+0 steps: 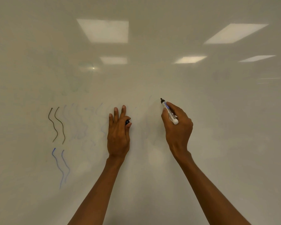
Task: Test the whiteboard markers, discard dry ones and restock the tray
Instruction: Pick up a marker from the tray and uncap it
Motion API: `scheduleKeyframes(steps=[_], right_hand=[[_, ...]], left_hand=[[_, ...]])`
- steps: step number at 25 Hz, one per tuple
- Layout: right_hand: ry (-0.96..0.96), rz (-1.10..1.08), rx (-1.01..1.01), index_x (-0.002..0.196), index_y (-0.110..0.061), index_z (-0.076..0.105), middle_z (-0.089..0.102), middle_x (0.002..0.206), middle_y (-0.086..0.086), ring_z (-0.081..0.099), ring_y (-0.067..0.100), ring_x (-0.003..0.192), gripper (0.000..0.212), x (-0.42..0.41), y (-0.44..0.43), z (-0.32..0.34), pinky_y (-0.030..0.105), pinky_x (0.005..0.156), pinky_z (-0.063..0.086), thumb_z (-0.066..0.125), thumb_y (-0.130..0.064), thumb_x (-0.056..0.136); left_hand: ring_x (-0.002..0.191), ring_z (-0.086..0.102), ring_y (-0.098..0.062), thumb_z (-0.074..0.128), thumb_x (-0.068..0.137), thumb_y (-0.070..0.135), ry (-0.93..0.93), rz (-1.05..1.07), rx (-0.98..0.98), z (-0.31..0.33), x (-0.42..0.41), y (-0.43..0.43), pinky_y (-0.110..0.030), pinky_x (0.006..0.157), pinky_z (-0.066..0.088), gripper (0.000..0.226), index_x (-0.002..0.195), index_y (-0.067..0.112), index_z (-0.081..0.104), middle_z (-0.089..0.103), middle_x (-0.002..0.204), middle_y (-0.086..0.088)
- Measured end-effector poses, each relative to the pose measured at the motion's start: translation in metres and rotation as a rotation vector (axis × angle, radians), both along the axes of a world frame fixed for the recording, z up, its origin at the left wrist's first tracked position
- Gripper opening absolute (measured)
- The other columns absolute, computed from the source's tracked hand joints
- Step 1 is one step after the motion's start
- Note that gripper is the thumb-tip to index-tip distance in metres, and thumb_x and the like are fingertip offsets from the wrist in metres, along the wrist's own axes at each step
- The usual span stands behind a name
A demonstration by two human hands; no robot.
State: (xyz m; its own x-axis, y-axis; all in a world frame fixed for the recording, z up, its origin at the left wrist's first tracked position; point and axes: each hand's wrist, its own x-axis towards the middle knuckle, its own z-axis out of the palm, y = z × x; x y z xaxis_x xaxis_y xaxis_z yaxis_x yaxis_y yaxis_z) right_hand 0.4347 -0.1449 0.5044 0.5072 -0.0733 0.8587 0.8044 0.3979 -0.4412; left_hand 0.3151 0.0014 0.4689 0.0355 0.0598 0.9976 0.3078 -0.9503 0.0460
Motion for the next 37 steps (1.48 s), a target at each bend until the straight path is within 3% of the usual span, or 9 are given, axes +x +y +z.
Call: scheduleKeyframes(steps=[5, 11, 16, 20, 25, 30, 34, 37], right_hand=[[-0.095, -0.258, -0.021, 0.104, -0.022, 0.073, 0.070, 0.077, -0.003, 0.059, 0.019, 0.072, 0.017, 0.013, 0.004, 0.016, 0.048, 0.067, 0.049, 0.064, -0.025, 0.090], [-0.286, -0.453, -0.141, 0.098, -0.022, 0.076, 0.066, 0.071, -0.005, 0.060, 0.015, 0.073, 0.015, 0.011, 0.000, -0.012, 0.037, 0.065, 0.042, 0.064, -0.025, 0.090], [-0.203, -0.501, -0.217, 0.101, -0.023, 0.076, 0.064, 0.072, -0.007, 0.060, 0.014, 0.074, 0.016, 0.015, -0.014, -0.084, 0.030, 0.068, 0.036, 0.068, -0.024, 0.088], [-0.125, -0.388, -0.287, 0.092, -0.023, 0.075, 0.061, 0.066, -0.008, 0.058, 0.015, 0.066, 0.011, 0.002, -0.026, -0.128, 0.040, 0.062, 0.046, 0.066, -0.022, 0.085], [-0.004, -0.132, -0.165, 0.109, -0.022, 0.072, 0.061, 0.084, -0.020, 0.061, 0.013, 0.076, 0.028, -0.006, -0.035, -0.085, 0.044, 0.075, 0.050, 0.062, -0.033, 0.086], [-0.075, -0.181, -0.069, 0.112, -0.020, 0.072, 0.062, 0.087, -0.016, 0.063, 0.019, 0.081, 0.025, 0.014, -0.023, -0.016, 0.051, 0.075, 0.051, 0.065, -0.029, 0.089], [-0.077, -0.260, -0.089, 0.116, -0.023, 0.072, 0.073, 0.093, -0.004, 0.064, 0.020, 0.089, 0.026, 0.035, -0.011, 0.012, 0.035, 0.081, 0.046, 0.064, -0.029, 0.092], [-0.220, -0.356, -0.170, 0.116, -0.024, 0.073, 0.072, 0.087, -0.004, 0.062, 0.015, 0.083, 0.025, 0.042, -0.014, -0.007, 0.030, 0.075, 0.042, 0.064, -0.028, 0.093]], left_hand=[[0.150, 0.024, -0.028, 0.034, 0.107, 0.027, 0.006, 0.016, 0.000, -0.001, 0.000, 0.000, -0.043, 0.125, 0.018, 0.038, 0.120, 0.003, 0.061, 0.040, 0.155, -0.009], [0.151, 0.023, -0.030, 0.036, 0.107, 0.028, 0.014, 0.010, -0.003, 0.000, -0.001, 0.003, -0.044, 0.125, 0.017, 0.035, 0.115, 0.004, 0.061, 0.041, 0.155, -0.011], [0.150, 0.026, -0.030, 0.039, 0.107, 0.025, -0.010, 0.008, 0.005, 0.001, 0.000, 0.002, -0.044, 0.124, 0.019, 0.030, 0.117, 0.005, 0.060, 0.042, 0.154, -0.011], [0.150, 0.026, -0.030, 0.041, 0.106, 0.024, -0.002, 0.001, 0.004, 0.000, 0.000, 0.000, -0.045, 0.124, 0.019, 0.028, 0.112, 0.005, 0.061, 0.043, 0.153, -0.012], [0.150, 0.026, -0.030, 0.038, 0.107, 0.025, -0.008, -0.019, -0.012, 0.000, -0.001, -0.001, -0.042, 0.125, 0.018, 0.031, 0.113, 0.005, 0.061, 0.043, 0.153, -0.011], [0.150, 0.025, -0.028, 0.038, 0.107, 0.025, -0.003, -0.027, -0.016, 0.000, -0.001, -0.002, -0.043, 0.125, 0.018, 0.031, 0.113, 0.005, 0.061, 0.042, 0.154, -0.010], [0.150, 0.026, -0.029, 0.039, 0.106, 0.022, -0.011, -0.031, -0.001, 0.001, 0.000, 0.000, -0.043, 0.124, 0.019, 0.029, 0.114, 0.004, 0.061, 0.043, 0.154, -0.010], [0.150, 0.025, -0.028, 0.041, 0.106, 0.017, -0.017, -0.037, 0.003, 0.000, 0.000, -0.001, -0.043, 0.125, 0.018, 0.025, 0.112, 0.004, 0.061, 0.043, 0.153, -0.011]])
